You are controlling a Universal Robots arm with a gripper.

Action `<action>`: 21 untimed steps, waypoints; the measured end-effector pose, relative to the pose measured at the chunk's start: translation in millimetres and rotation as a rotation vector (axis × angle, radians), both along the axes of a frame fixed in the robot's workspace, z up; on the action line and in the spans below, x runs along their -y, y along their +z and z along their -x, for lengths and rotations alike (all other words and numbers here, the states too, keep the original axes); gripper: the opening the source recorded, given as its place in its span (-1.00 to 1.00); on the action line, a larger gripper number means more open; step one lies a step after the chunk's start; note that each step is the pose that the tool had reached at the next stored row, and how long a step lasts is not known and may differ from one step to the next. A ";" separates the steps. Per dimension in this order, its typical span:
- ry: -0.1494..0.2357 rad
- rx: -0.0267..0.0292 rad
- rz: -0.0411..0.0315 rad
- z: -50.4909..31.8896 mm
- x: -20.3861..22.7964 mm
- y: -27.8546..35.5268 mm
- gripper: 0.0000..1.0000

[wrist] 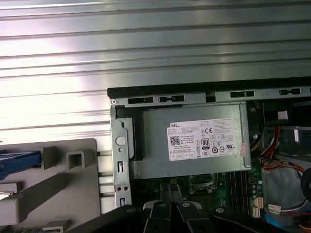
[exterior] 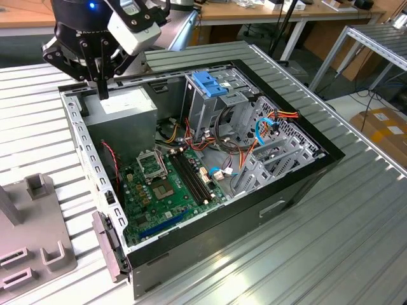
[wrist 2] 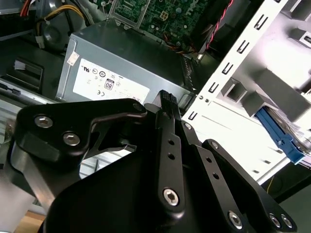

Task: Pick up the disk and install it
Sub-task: 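Reach for the disk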

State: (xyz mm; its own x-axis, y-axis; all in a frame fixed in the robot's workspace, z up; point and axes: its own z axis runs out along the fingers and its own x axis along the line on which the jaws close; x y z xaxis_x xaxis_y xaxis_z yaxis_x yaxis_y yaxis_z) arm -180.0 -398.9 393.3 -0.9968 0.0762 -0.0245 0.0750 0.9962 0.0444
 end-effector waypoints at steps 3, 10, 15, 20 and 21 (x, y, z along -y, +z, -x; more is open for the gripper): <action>0.000 0.0000 0.0000 3.6 0.0 0.0 -0.79; 0.000 0.0000 0.0000 13.7 0.0 0.0 -0.79; 0.000 -0.0001 0.0001 22.7 0.0 0.0 -0.79; 0.000 0.0000 0.0000 33.4 0.0 -0.1 -0.79; 0.000 0.0000 0.0000 35.1 0.0 -0.2 -0.79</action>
State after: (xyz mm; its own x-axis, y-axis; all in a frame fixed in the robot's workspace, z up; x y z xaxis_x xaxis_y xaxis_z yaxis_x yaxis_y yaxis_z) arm -215.2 -398.9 393.1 -0.9968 0.0762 -0.0245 0.0751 0.9962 0.0444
